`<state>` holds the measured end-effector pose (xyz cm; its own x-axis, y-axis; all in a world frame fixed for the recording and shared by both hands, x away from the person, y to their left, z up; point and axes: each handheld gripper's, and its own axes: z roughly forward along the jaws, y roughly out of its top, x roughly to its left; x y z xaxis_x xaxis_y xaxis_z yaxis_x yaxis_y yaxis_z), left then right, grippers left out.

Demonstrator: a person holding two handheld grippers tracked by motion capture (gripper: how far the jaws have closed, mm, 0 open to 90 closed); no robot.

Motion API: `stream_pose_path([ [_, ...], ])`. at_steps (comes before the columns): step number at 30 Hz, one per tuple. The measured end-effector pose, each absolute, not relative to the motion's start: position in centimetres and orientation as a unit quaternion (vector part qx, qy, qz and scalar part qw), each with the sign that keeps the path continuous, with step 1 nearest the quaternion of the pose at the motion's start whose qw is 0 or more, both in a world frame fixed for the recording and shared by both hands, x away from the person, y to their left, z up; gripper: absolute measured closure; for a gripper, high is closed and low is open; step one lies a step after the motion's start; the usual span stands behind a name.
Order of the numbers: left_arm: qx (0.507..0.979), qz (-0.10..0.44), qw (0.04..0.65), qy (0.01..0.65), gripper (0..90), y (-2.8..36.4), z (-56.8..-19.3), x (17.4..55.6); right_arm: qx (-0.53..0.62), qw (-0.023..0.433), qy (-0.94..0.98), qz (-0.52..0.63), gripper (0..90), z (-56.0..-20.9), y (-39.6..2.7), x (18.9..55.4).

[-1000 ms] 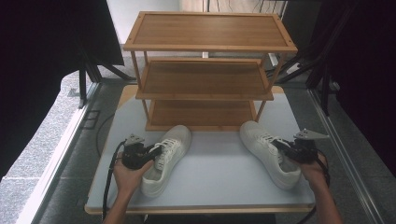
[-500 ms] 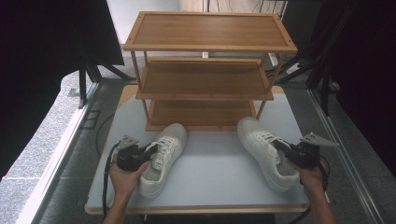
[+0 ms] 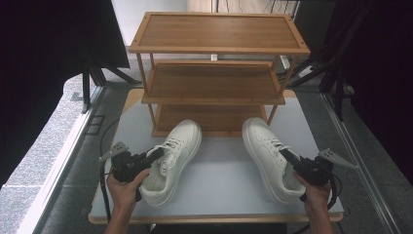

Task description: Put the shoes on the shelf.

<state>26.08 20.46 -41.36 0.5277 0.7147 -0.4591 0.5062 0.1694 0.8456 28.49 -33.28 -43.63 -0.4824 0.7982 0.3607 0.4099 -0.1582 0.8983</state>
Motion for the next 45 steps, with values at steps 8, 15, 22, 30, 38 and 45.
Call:
stream_pose_path([
  [8,0.613,0.057,0.634,0.468,77.8,20.0,-40.6,25.2,0.462,0.14,0.604,0.634,81.3,-42.9,-32.2,27.5],
  [15,0.603,0.057,0.645,0.465,77.6,19.9,-40.1,24.8,0.448,0.13,0.585,0.663,81.4,-41.8,-31.6,27.0],
  [22,0.597,0.071,0.652,0.462,77.5,19.5,-39.4,24.5,0.444,0.126,0.57,0.68,81.3,-41.2,-31.2,27.0],
  [30,0.591,0.063,0.667,0.45,77.5,18.5,-38.2,25.1,0.438,0.117,0.562,0.692,81.1,-40.3,-30.7,27.0],
  [38,0.568,0.058,0.696,0.436,77.6,17.7,-36.1,26.4,0.428,0.116,0.539,0.716,81.1,-38.3,-30.1,27.6],
  [45,0.571,0.059,0.7,0.425,77.6,16.3,-33.8,27.8,0.433,0.113,0.516,0.73,81.1,-36.9,-30.0,28.7],
])
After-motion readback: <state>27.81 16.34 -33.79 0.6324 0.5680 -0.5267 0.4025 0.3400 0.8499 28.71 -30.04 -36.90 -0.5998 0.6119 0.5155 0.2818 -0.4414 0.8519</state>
